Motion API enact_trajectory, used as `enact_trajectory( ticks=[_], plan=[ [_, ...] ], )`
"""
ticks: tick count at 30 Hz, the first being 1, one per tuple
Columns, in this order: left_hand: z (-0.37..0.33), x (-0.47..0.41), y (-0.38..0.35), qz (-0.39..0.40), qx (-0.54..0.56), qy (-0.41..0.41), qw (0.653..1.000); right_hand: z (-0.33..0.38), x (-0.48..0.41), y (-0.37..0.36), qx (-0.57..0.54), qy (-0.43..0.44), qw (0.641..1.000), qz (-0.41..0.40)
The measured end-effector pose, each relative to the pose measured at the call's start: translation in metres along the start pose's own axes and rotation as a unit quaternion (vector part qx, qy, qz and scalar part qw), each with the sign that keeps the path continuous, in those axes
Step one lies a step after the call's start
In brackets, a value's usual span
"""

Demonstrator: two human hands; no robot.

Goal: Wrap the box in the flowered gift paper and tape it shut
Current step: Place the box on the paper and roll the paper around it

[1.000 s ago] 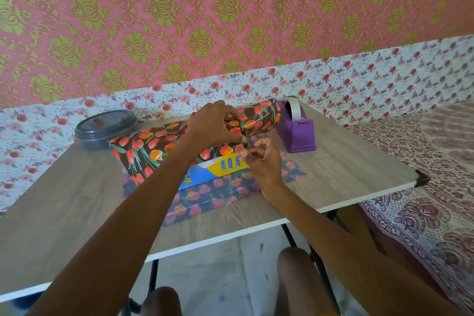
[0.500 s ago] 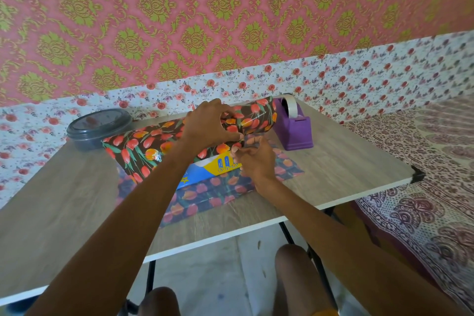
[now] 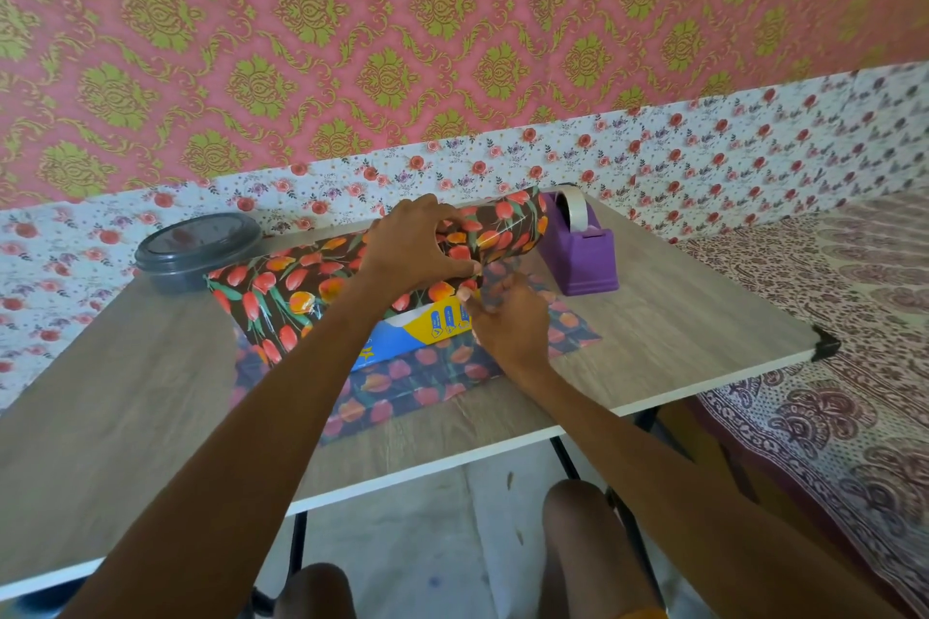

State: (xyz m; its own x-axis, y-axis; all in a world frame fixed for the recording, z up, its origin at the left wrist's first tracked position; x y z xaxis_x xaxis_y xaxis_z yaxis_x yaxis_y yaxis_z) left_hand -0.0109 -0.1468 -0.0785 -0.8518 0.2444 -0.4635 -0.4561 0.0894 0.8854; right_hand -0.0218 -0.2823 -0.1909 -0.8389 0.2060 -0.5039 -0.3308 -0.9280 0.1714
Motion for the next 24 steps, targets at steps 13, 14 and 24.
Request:
enact_trajectory(
  ticks=[13, 14, 24],
  plan=[
    [0.009, -0.001, 0.001, 0.006, 0.082, 0.027, 0.996, 0.023, -0.020, 0.001, 0.025, 0.017, 0.996, 0.090],
    [0.010, -0.001, 0.001, 0.008, 0.086, 0.029, 0.996, 0.022, -0.023, 0.001, 0.006, 0.020, 0.996, 0.090],
    [0.010, 0.002, 0.002, 0.019, 0.096, 0.049, 0.994, 0.018, -0.023, 0.001, 0.006, 0.055, 0.989, 0.138]
  ],
)
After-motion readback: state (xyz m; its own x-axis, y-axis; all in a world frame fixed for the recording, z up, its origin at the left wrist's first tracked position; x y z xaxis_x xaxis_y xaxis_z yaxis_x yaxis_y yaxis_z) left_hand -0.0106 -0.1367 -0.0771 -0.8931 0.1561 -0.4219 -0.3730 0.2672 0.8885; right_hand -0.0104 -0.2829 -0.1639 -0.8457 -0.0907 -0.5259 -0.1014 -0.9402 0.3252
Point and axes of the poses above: each hand's wrist, its own x-axis away from the middle knuckle, its own y-axis out of the back of the hand, z = x × y, the point moved 7 cm from there along -x, towards the middle knuckle, and after that the axes turned 12 degrees about -x, right-handed, at the moved point
